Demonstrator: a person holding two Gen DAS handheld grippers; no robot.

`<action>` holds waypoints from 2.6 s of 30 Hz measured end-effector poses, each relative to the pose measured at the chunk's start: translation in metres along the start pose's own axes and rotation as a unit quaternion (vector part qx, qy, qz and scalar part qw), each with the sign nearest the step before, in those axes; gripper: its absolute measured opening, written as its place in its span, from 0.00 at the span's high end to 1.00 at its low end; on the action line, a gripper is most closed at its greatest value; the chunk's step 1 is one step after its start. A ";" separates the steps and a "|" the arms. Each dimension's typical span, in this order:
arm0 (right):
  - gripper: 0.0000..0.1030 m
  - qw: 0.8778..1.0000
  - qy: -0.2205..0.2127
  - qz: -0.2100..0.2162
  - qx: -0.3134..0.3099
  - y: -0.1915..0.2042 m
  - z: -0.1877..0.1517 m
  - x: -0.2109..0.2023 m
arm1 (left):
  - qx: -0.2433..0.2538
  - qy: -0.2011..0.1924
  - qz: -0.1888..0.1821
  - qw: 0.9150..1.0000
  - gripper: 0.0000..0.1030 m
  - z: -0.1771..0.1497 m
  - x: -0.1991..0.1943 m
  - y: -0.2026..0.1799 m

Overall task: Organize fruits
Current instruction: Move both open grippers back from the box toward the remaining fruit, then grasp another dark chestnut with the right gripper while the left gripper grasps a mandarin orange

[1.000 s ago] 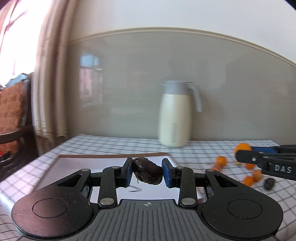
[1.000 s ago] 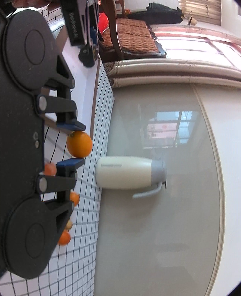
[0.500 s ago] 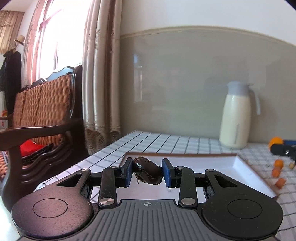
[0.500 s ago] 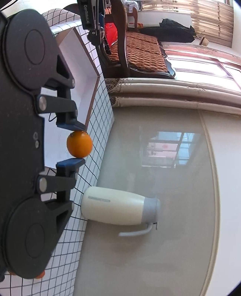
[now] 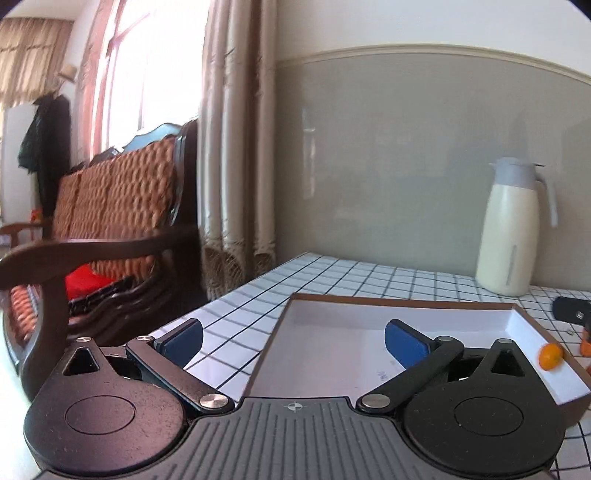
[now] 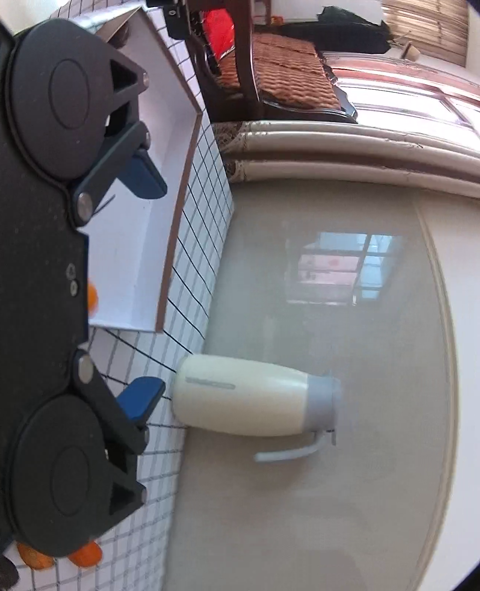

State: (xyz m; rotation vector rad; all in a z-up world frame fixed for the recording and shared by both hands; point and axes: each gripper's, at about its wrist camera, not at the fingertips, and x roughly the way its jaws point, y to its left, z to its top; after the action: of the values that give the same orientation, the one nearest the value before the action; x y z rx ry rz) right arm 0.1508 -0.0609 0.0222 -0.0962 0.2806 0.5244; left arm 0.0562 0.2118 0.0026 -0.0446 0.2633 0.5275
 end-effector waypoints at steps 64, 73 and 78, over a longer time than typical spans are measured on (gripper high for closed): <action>0.06 0.988 -0.016 -0.150 -0.036 -0.104 -0.011 -0.092 | 0.026 -0.036 -0.145 0.988 0.00 0.013 -0.046 -0.139; 0.06 0.982 -0.003 -0.183 -0.034 -0.134 -0.021 -0.112 | 0.041 -0.031 -0.172 0.984 0.00 0.009 -0.050 -0.167; 0.06 0.980 0.004 -0.198 -0.029 -0.152 -0.027 -0.124 | 0.052 -0.028 -0.189 0.980 0.00 0.006 -0.052 -0.185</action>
State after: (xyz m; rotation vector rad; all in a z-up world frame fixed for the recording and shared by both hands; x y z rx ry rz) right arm 0.1187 -0.2563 0.0348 -0.2056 0.2464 0.1354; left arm 0.1070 0.0272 0.0174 0.0222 0.2206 0.1367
